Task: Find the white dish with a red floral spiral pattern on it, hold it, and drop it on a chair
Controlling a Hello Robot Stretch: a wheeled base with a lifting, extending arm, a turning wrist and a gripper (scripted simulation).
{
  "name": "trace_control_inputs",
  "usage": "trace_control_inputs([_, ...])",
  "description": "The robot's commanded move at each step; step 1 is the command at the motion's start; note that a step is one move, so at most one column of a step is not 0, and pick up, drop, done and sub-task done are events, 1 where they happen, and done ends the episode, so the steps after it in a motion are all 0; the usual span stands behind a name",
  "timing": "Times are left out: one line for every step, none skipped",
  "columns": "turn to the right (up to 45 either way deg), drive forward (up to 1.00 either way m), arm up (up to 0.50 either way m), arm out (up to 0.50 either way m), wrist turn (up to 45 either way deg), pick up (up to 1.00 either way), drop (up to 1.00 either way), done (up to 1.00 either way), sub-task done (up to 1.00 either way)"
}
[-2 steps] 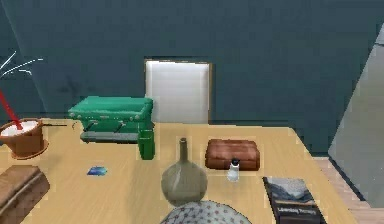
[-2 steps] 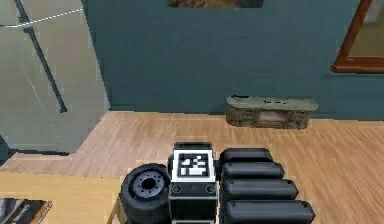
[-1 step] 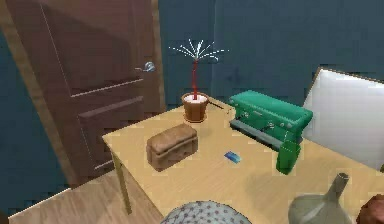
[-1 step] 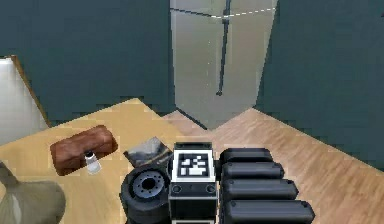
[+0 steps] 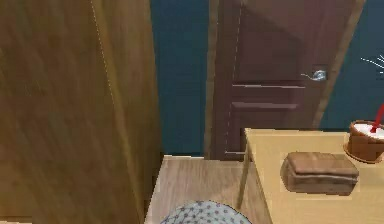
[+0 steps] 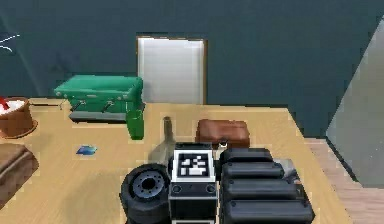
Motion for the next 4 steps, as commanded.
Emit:
trace_control_inputs([45.0,0.0,0.0,0.0,0.0,0.0,0.0,0.0,0.0])
trace_control_inputs([39.0,0.0,0.0,0.0,0.0,0.0,0.0,0.0,0.0])
trace_control_inputs([45.0,0.0,0.0,0.0,0.0,0.0,0.0,0.0,0.0])
trace_control_inputs([45.0,0.0,0.0,0.0,0.0,0.0,0.0,0.0,0.0])
